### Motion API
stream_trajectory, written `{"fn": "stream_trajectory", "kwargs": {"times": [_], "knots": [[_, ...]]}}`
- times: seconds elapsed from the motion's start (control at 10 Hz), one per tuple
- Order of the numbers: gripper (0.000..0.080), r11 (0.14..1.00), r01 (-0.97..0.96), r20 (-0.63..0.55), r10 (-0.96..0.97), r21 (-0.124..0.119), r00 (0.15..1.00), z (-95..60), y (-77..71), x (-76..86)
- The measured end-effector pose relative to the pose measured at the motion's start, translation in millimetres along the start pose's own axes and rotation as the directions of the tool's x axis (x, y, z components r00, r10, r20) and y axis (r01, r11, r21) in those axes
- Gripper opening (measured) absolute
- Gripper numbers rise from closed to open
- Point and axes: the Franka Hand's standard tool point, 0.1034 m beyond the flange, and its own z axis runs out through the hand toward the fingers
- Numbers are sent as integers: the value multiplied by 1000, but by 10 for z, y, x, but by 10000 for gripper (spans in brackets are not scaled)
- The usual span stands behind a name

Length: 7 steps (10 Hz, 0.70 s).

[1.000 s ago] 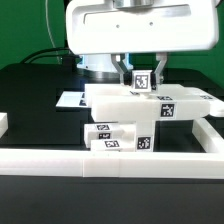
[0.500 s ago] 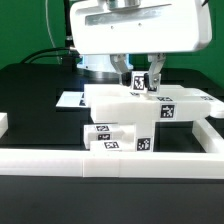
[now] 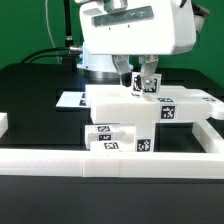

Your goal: Assemble chair

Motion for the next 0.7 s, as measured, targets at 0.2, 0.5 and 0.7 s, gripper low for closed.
{"fn": "stream_trajectory", "kwargs": {"times": [0.2, 0.5, 0.7], "knots": [[285, 986, -169, -4, 169, 5, 986, 5, -8, 4], [463, 986, -166, -2, 166, 4, 986, 1, -13, -2], [602, 997, -82, -9, 82, -4, 997, -19, -66, -39]]}}
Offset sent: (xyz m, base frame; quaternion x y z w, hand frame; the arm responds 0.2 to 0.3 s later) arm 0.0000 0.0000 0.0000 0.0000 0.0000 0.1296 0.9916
